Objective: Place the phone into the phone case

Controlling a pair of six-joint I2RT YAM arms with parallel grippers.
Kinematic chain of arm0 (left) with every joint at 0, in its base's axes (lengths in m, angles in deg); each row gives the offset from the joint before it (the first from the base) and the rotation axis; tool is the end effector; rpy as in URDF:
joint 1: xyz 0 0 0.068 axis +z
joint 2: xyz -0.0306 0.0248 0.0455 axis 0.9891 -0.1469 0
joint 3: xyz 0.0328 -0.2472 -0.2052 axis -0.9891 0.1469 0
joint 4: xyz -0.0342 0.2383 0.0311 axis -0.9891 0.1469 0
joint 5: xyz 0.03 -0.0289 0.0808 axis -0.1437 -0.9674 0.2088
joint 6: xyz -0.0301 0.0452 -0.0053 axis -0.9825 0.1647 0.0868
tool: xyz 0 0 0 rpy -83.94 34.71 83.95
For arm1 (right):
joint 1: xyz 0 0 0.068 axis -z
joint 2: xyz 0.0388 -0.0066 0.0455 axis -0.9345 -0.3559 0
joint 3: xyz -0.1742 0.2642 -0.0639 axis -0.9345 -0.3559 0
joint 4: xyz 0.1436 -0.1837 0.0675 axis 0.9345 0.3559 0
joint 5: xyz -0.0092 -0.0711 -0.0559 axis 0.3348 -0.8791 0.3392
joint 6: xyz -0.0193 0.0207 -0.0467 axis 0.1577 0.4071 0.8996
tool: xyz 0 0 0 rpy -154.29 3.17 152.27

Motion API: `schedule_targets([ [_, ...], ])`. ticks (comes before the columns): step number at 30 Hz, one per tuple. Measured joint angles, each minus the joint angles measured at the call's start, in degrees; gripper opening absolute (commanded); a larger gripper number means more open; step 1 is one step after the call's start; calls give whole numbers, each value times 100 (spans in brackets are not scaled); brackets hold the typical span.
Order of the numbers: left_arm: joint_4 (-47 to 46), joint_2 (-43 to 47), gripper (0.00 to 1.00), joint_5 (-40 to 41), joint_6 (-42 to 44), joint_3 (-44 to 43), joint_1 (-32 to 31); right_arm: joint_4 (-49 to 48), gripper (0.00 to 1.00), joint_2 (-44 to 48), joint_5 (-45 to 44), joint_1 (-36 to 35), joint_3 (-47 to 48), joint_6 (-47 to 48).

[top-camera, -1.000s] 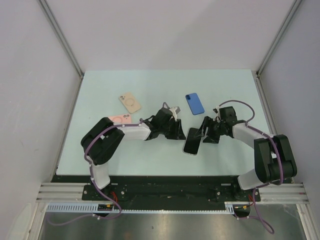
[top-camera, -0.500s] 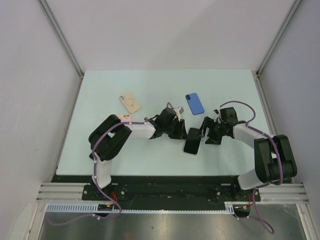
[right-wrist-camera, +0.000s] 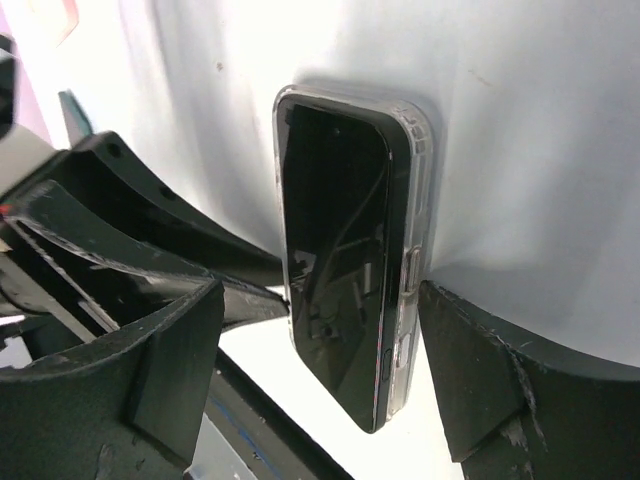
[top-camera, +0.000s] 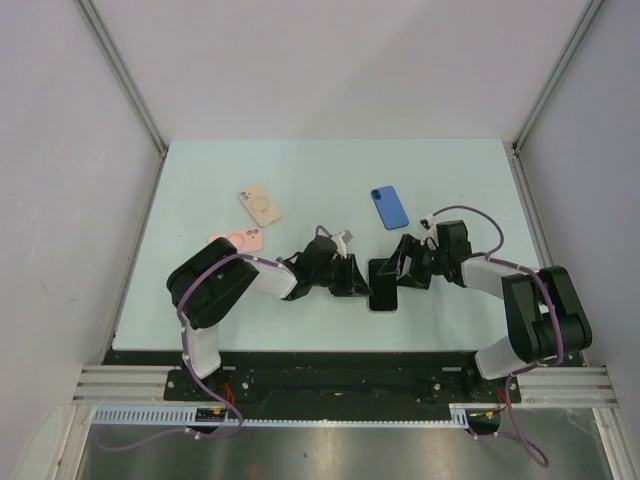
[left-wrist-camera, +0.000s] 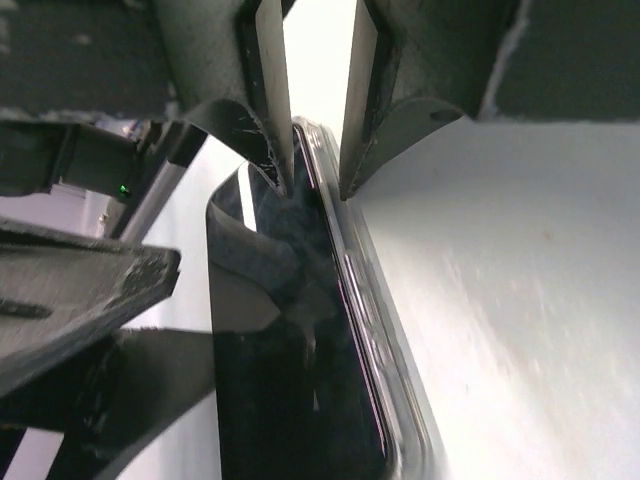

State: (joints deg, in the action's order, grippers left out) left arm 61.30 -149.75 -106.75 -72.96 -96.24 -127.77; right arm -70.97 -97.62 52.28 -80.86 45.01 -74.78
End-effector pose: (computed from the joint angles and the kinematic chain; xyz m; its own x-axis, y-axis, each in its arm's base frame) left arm 0.2478 -0.2781 0.1798 -0.9388 -0.0511 -0.3407 0.2419 0.6064 -0.7575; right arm 0.2412 0.0717 0.2105 -0.9252 0.2387 -0.2949 -0.0439 0.7049 0.7080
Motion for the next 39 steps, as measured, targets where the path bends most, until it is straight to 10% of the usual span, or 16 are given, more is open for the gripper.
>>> schedule_targets([
  [30, 588, 101, 33, 221, 63, -238, 101, -221, 84, 245, -72, -372, -284, 2],
  [39, 90, 96, 22, 59, 0, 98, 227, -2214, 82, -37, 970, 136, -1084, -911],
])
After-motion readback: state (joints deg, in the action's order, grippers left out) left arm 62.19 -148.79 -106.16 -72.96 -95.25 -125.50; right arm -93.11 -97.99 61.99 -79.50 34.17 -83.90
